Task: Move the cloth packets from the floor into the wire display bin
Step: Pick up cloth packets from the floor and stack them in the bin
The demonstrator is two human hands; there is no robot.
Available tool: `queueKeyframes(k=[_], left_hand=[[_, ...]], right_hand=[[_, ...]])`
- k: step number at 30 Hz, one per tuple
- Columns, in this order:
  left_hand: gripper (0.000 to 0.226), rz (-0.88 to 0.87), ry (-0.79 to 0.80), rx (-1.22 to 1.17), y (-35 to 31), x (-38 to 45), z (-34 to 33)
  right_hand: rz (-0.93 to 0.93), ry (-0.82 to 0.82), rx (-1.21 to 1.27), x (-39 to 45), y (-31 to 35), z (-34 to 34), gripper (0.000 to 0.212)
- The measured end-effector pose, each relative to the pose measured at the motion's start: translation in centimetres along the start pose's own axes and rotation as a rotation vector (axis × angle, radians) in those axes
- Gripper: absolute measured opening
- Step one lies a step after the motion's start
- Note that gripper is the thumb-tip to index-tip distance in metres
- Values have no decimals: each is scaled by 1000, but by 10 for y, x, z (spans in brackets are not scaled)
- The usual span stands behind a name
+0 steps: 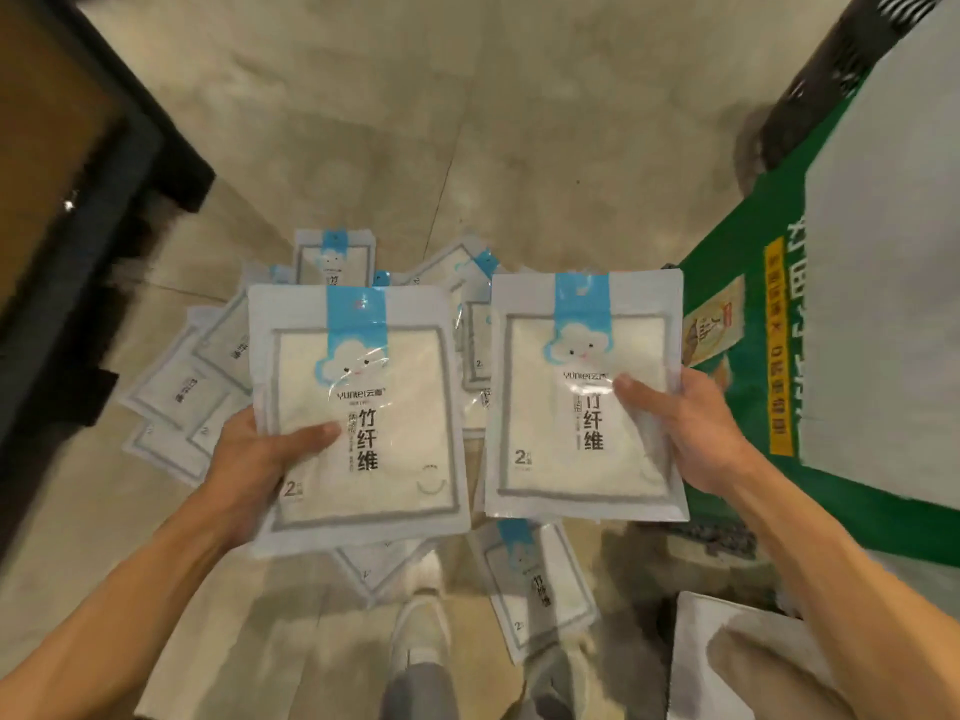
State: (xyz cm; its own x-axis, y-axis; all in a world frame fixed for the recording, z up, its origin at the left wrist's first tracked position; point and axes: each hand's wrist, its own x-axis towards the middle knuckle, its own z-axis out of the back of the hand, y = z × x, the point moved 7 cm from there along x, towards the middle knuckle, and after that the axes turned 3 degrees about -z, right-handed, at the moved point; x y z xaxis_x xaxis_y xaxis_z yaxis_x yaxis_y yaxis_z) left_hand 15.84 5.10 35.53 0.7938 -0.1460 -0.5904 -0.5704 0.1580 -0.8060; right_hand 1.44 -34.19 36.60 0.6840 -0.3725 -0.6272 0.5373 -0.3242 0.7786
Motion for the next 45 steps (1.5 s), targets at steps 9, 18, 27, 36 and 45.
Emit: queueKeyframes(k=[9,18,27,36,45], left_hand=[[78,-192,56,-114,-251,-131,22],[56,-380,-13,-137,-438,-289,99],[64,-513,-157,-147,-493,-456,174],[44,-552,-481,-257,-425,-629,226],[89,-545,-812,-288,-316,-805,254]], right_hand=[[160,3,-36,-154,253,-38,26],[334,42,-95,-297,419,-110,19],[413,310,-31,-422,504,-187,33],[415,667,-144,-513,485,-255,38],[403,1014,-292,-609,425,-340,39]])
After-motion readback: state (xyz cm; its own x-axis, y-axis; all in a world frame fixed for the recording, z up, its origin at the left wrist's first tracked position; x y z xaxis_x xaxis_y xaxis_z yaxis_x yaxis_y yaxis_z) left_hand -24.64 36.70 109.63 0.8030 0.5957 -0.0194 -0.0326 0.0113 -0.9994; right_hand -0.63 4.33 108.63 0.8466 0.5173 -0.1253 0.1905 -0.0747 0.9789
